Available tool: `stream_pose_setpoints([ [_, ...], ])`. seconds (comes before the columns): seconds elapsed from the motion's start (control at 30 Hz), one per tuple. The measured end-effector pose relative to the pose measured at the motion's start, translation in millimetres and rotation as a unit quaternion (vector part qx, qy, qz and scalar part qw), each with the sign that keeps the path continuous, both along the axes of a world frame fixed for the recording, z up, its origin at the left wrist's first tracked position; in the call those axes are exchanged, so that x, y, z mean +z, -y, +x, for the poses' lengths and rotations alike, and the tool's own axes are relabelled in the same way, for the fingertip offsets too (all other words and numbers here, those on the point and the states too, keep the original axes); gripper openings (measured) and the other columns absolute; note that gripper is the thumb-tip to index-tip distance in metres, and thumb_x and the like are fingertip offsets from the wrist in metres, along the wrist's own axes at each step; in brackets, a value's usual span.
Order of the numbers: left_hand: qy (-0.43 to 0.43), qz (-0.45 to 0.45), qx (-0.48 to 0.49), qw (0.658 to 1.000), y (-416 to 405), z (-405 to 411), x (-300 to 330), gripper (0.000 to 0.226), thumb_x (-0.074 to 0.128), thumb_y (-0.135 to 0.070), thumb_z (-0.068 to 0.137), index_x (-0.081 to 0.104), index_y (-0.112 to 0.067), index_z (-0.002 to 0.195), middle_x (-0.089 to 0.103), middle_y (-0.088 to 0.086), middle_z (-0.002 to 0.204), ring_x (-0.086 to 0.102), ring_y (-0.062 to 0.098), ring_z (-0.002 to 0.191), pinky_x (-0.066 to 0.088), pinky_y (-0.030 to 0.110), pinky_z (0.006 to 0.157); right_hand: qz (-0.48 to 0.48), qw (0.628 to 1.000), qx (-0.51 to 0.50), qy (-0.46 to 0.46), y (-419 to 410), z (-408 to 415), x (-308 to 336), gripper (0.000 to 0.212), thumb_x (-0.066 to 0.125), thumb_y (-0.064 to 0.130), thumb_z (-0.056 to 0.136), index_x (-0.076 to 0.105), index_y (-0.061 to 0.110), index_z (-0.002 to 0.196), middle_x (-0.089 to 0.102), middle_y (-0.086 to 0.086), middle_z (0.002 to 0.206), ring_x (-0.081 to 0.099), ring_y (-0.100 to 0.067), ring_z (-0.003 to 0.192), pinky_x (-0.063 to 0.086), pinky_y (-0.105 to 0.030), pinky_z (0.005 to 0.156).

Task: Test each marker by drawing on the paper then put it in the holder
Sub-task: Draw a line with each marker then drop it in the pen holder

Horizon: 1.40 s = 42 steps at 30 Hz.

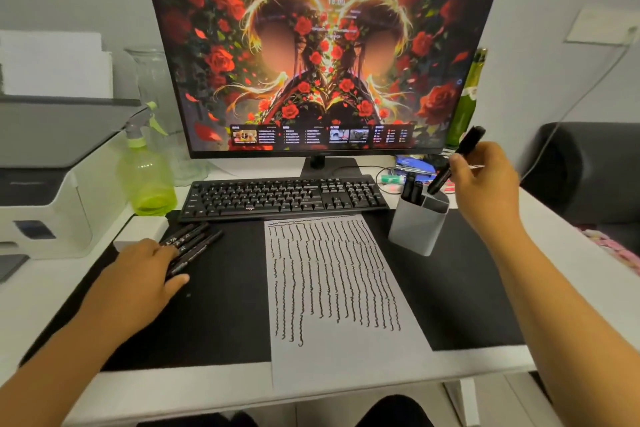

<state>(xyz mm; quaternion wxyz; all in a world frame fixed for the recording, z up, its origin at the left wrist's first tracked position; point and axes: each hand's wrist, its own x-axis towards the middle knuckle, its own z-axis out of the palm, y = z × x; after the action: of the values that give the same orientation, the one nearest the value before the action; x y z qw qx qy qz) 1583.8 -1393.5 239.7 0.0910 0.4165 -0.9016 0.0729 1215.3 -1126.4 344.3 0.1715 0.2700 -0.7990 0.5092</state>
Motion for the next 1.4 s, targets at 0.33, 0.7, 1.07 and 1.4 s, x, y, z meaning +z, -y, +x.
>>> stream_pose_setpoints([
  [0.33,0.016,-0.010,-0.018,1.000,3,-8,-1,0.032,0.059,-0.043,0.086,0.059,-0.024,0.112,0.056,0.000,0.105,0.053,0.015,0.090,0.047,0.026,0.070,0.169,0.984,0.036,0.038,23,-12,-21,0.026,0.058,0.027,0.101,0.064,0.010,0.082,0.063,-0.002,0.074,0.059,-0.026,0.074,0.040,-0.028,0.060],
  [0.7,0.067,0.102,0.009,0.993,-14,-27,17,0.029,0.048,-0.036,0.096,0.059,-0.016,0.113,0.061,0.006,0.107,0.060,0.017,0.091,0.051,0.033,0.083,0.120,0.990,-0.043,-0.055,8,-5,-36,0.038,0.053,0.032,0.100,0.077,0.003,0.095,0.073,-0.019,0.098,0.064,-0.035,0.094,0.055,-0.043,0.079],
  [1.07,-0.371,0.528,-0.100,0.757,-94,-53,25,0.011,0.060,-0.024,0.092,0.063,-0.016,0.099,0.075,-0.001,0.085,0.072,0.014,0.076,0.057,0.022,0.063,0.128,0.906,0.346,0.208,31,160,-81,0.036,0.052,0.044,0.094,0.061,0.031,0.126,0.076,0.008,0.093,0.073,-0.004,0.078,0.056,-0.017,0.067],
  [1.4,-0.328,0.516,-0.175,0.772,-105,-52,27,0.013,0.069,-0.037,0.085,0.070,-0.024,0.086,0.072,0.001,0.077,0.063,0.008,0.063,0.052,0.021,0.060,0.051,0.824,0.469,0.315,27,173,-94,0.028,0.066,0.042,0.088,0.072,0.041,0.115,0.075,-0.001,0.081,0.071,-0.012,0.069,0.061,-0.030,0.076],
])
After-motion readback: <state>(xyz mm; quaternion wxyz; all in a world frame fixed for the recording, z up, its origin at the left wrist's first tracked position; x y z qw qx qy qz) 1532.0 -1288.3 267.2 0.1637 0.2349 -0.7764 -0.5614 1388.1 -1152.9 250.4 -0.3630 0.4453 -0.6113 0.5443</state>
